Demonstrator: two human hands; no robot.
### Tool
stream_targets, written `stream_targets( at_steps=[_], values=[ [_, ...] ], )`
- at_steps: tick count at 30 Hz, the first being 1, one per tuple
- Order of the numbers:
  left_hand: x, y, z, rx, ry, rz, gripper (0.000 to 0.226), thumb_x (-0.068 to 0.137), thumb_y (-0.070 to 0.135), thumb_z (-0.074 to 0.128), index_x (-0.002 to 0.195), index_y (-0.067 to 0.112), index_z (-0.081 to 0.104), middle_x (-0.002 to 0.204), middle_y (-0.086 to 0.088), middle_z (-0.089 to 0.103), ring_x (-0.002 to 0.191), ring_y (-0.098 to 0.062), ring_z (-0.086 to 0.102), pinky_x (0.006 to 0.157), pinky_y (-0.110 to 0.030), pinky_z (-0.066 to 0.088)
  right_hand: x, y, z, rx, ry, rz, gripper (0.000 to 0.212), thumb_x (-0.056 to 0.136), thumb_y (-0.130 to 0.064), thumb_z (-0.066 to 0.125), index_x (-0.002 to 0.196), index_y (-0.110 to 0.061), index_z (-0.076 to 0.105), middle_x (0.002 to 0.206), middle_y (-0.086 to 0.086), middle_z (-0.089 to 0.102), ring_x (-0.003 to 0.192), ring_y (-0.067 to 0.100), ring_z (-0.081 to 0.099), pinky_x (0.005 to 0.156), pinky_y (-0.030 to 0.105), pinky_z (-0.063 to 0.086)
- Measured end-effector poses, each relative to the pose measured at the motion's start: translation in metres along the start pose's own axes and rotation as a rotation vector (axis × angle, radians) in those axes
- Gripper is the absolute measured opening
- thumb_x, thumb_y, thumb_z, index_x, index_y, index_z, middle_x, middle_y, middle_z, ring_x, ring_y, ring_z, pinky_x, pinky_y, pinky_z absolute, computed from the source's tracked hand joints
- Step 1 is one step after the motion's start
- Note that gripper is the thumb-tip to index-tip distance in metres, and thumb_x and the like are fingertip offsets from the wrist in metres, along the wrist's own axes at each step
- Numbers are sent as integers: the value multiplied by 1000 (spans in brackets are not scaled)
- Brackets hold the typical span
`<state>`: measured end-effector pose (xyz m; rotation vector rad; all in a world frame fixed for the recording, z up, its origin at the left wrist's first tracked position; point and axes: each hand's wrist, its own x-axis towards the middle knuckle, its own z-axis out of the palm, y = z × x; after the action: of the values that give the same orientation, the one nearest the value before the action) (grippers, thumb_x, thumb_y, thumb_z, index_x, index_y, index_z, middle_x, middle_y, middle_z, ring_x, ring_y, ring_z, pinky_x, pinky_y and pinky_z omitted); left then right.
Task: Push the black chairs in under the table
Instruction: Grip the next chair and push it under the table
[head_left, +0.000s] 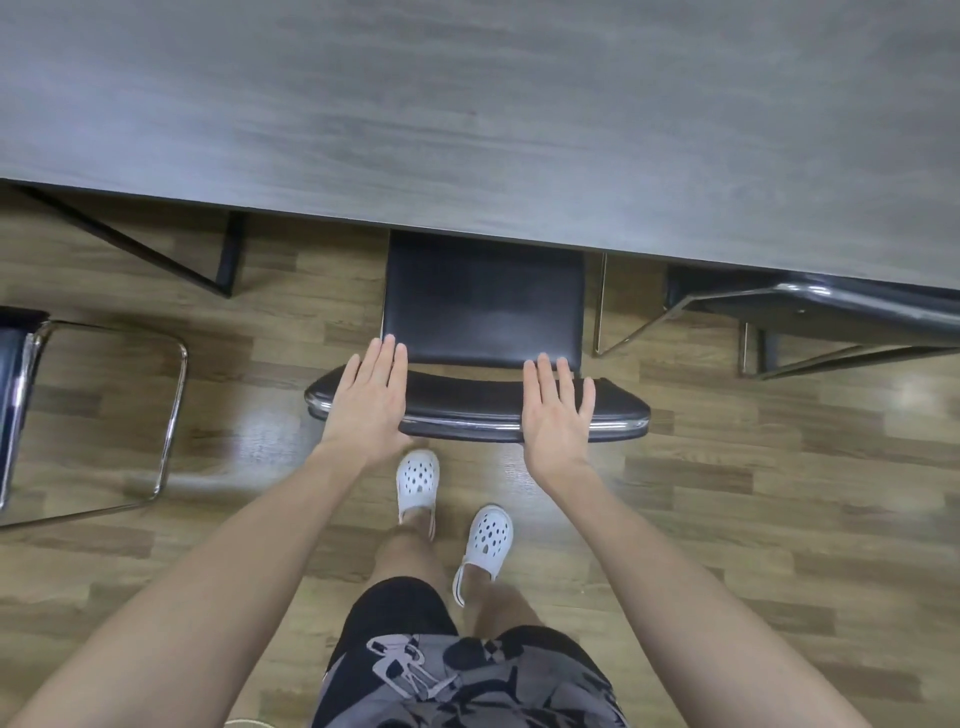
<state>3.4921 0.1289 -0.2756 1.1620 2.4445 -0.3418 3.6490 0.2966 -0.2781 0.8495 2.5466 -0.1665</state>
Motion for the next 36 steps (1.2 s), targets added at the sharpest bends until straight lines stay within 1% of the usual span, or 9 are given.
stream_targets(
  at_steps=[4,6,9,13,18,22,29,33,36],
  values=[
    [17,-7,-11,13,1,-13,124,73,56,74,153,4,-6,163,-13,-7,150,-27,-6,121,-44,4,15,-3,-6,38,48,11,105,76,11,63,154,-8,-5,163,10,-7,150,30,-9,118,50,-2],
    [26,-12,-16,12,14,-21,125,72,53,76,153,4,-6,163,-13,-7,150,-27,-6,121,-45,3,25,-7,-11,59,75,22,103,77,14,58,153,-7,-8,163,11,-10,149,30,-11,119,50,0],
    [39,-19,-24,24,23,-28,126,71,48,78,153,2,-6,163,-14,-6,150,-29,-5,120,-46,3,38,-13,-19,64,99,36,101,80,11,57,152,-5,-11,162,13,-13,149,32,-12,119,49,2],
    [56,-30,-33,51,12,-57,129,71,47,79,151,1,-10,162,-15,-9,150,-30,-7,120,-46,2,55,-20,-29,75,110,45,97,83,10,54,152,-5,-11,162,13,-13,149,31,-12,119,49,1],
    [78,-41,-43,77,3,-50,132,71,49,80,151,1,-13,162,-15,-11,150,-30,-9,120,-46,1,73,-26,-41,64,108,55,103,80,9,59,152,-4,-13,161,14,-14,148,33,-14,118,50,0],
    [94,-52,-51,75,3,-38,130,72,46,81,151,1,-13,162,-15,-12,150,-29,-9,120,-47,1,90,-32,-48,94,118,65,101,80,12,56,153,-5,-11,162,13,-13,149,31,-13,118,49,-2],
    [120,-67,-65,67,18,-20,130,72,43,81,151,2,-14,161,-14,-14,149,-28,-11,119,-47,0,117,-38,-59,90,120,84,101,80,12,57,153,-7,-9,162,11,-11,149,30,-12,118,50,-4],
    [130,-68,-71,76,48,-10,132,69,44,82,151,2,-13,159,-16,-22,149,-29,-13,120,-47,1,128,-36,-64,77,121,86,100,80,9,58,153,-6,-9,163,11,-10,149,30,-11,118,50,-4],
    [137,-70,-75,82,52,2,132,69,45,82,151,2,-13,160,-15,-19,149,-29,-12,119,-47,-1,136,-35,-68,80,124,86,102,80,8,60,153,-6,-9,163,11,-8,149,30,-9,118,50,-4]
  ],
)
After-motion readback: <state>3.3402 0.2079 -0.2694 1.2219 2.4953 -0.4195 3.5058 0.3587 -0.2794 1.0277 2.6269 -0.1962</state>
